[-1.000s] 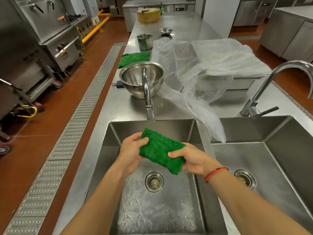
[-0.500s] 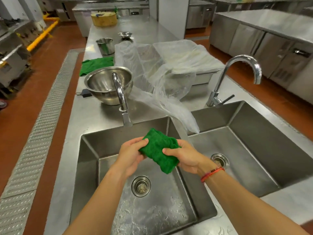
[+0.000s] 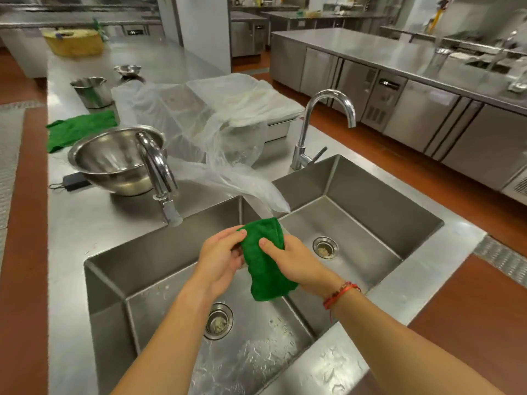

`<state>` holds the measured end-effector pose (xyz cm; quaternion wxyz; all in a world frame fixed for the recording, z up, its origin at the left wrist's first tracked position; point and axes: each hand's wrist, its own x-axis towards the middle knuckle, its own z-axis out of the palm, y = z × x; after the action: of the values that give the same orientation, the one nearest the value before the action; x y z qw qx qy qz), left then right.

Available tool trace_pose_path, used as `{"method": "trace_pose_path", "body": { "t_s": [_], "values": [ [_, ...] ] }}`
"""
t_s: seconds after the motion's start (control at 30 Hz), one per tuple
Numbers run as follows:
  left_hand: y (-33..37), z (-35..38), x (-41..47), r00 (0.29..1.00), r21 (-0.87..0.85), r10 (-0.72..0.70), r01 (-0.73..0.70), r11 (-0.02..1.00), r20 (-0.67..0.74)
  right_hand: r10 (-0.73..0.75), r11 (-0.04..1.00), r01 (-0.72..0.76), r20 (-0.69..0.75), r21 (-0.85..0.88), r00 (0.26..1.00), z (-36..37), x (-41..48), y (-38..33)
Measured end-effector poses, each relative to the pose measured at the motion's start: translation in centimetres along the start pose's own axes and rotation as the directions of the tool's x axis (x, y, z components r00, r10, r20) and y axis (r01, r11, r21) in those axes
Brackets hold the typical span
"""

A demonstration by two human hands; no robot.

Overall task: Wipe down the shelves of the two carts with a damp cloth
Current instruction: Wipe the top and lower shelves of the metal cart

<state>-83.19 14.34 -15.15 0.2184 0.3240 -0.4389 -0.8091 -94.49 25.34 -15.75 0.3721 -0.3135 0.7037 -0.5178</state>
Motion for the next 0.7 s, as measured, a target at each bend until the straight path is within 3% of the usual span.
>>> {"method": "trace_pose_path", "body": {
  "t_s": [0.07, 0.2, 0.27, 0.37, 0.43, 0.57, 0.7],
  "values": [
    [-0.2, 1.4, 0.2, 0.998, -0.051, -0.04, 0.043, 0.998, 0.052, -0.031, 0.999, 0.037, -0.133, 0.039, 0.991, -1.2, -0.8, 0.4],
    [-1.0, 6.0, 0.1, 0.974, -0.103, -0.186, 0.2, 0.974, 0.13, 0.141, 0.929, -0.014, -0.317, 0.371, 0.938, -6.1, -3.4, 0.4],
    [-1.8, 9.6, -0.4, 0.925, -0.077, -0.281, 0.309, 0.948, 0.255, 0.208, 0.884, -0.022, -0.351, 0.466, 0.913, -8.8, -5.6, 0.8],
    [-4.7, 16.5, -2.1, 0.815, 0.111, -0.403, 0.395, 0.912, 0.417, 0.335, 0.78, -0.039, -0.364, 0.624, 0.869, -12.8, -10.2, 2.3],
    [-7.7, 21.5, -3.9, 0.764, 0.239, -0.453, 0.384, 0.892, 0.459, 0.394, 0.701, -0.006, -0.381, 0.713, 0.836, -15.5, -14.3, 3.4],
    [-13.5, 30.4, -9.4, 0.692, 0.431, -0.497, 0.287, 0.855, 0.524, 0.384, 0.656, 0.183, -0.533, 0.732, 0.754, -21.0, -24.4, 6.2],
    [-19.7, 37.9, -16.7, 0.636, 0.527, -0.467, 0.109, 0.843, 0.615, 0.399, 0.646, 0.359, -0.699, 0.674, 0.594, -25.2, -36.3, 9.0]
  ]
}}
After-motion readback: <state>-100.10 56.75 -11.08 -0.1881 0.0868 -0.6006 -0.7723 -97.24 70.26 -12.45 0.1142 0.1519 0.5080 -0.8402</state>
